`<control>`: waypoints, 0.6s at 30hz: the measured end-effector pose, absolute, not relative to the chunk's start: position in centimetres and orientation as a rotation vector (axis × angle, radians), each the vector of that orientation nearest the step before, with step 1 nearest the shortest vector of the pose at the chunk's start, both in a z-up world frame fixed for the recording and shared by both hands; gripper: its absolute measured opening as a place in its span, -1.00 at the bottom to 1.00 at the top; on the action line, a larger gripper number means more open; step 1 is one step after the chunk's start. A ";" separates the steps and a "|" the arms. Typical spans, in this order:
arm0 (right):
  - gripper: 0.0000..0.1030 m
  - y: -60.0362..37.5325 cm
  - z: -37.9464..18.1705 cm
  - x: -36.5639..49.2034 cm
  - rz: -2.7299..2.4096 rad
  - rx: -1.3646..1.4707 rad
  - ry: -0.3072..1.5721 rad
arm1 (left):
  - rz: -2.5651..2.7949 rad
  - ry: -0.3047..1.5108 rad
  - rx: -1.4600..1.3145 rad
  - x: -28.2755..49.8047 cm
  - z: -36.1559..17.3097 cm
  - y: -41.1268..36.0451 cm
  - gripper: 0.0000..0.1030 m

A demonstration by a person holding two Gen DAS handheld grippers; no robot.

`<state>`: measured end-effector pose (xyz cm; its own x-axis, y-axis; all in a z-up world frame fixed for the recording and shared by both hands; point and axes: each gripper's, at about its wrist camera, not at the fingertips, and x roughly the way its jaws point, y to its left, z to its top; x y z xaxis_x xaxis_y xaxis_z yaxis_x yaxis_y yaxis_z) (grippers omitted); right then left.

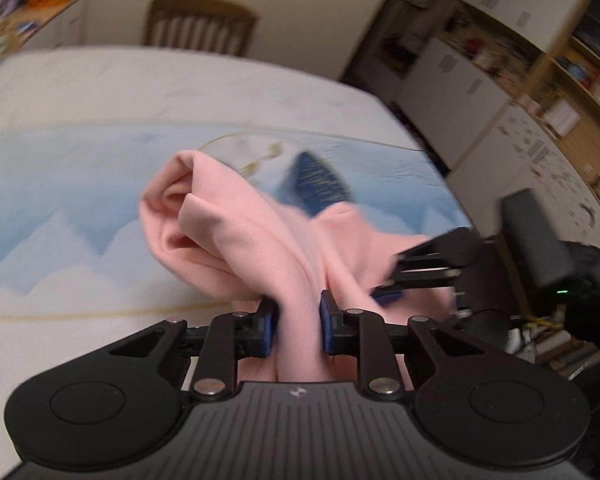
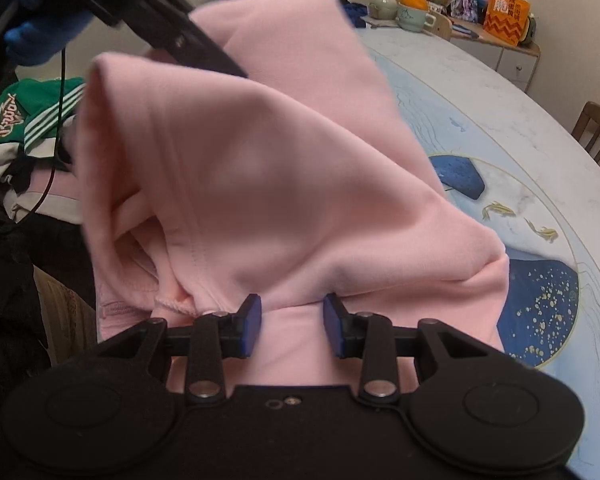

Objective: Fold clothes

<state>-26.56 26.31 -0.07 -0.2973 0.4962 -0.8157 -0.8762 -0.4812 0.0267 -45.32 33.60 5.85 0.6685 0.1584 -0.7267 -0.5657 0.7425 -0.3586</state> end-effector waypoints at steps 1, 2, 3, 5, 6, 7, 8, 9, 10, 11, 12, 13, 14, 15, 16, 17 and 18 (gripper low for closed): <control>1.00 26.2 -0.2 -26.3 1.905 -0.947 0.605 | 0.418 0.733 -0.595 -44.3 6.2 33.1 -0.61; 1.00 26.0 -0.3 -26.0 1.910 -0.930 0.605 | 0.399 0.737 -0.578 -43.2 6.4 32.6 -0.61; 1.00 25.8 -0.4 -25.7 1.914 -0.915 0.601 | 0.382 0.742 -0.561 -42.1 6.5 32.2 -0.62; 1.00 25.2 -0.7 -25.2 1.929 -0.877 0.593 | 0.344 0.753 -0.527 -39.9 6.6 31.2 -0.62; 1.00 25.0 -0.8 -24.9 1.936 -0.857 0.590 | 0.328 0.759 -0.511 -38.8 6.6 30.7 -0.63; 1.00 24.7 -1.0 -24.5 1.941 -0.832 0.592 | 0.319 0.765 -0.500 -37.9 6.5 30.3 -0.63; 1.00 24.5 -1.1 -24.2 1.946 -0.806 0.594 | 0.311 0.771 -0.493 -37.1 6.2 30.0 -0.63; 1.00 24.3 -1.2 -23.9 1.944 -0.786 0.596 | 0.309 0.774 -0.504 -36.4 5.9 30.0 -0.64; 1.00 23.9 -1.1 -23.7 1.942 -0.771 0.593 | 0.308 0.777 -0.513 -35.8 5.6 30.0 -0.64; 1.00 23.5 -1.0 -23.4 1.940 -0.756 0.591 | 0.306 0.779 -0.510 -35.3 5.4 29.8 -0.64; 1.00 22.9 -0.7 -22.9 1.937 -0.744 0.590 | 0.306 0.780 -0.508 -34.9 5.4 29.7 -0.64; 1.00 22.1 -0.2 -22.3 1.938 -0.734 0.595 | 0.306 0.780 -0.506 -34.6 5.3 29.6 -0.64; 1.00 21.3 0.2 -21.7 1.942 -0.737 0.606 | 0.306 0.781 -0.504 -34.3 5.3 29.4 -0.64; 1.00 20.4 0.7 -21.1 1.946 -0.740 0.616 | 0.305 0.783 -0.501 -33.9 5.3 29.3 -0.64; 1.00 19.5 1.2 -20.5 1.950 -0.744 0.626 | 0.302 0.786 -0.497 -33.4 5.3 28.9 -0.65; 1.00 18.8 1.1 -20.2 1.946 -0.756 0.642 | 0.296 0.792 -0.494 -32.8 5.3 28.6 -0.65; 1.00 18.1 1.1 -19.8 1.942 -0.768 0.658 | 0.289 0.797 -0.496 -32.2 5.2 28.2 -0.66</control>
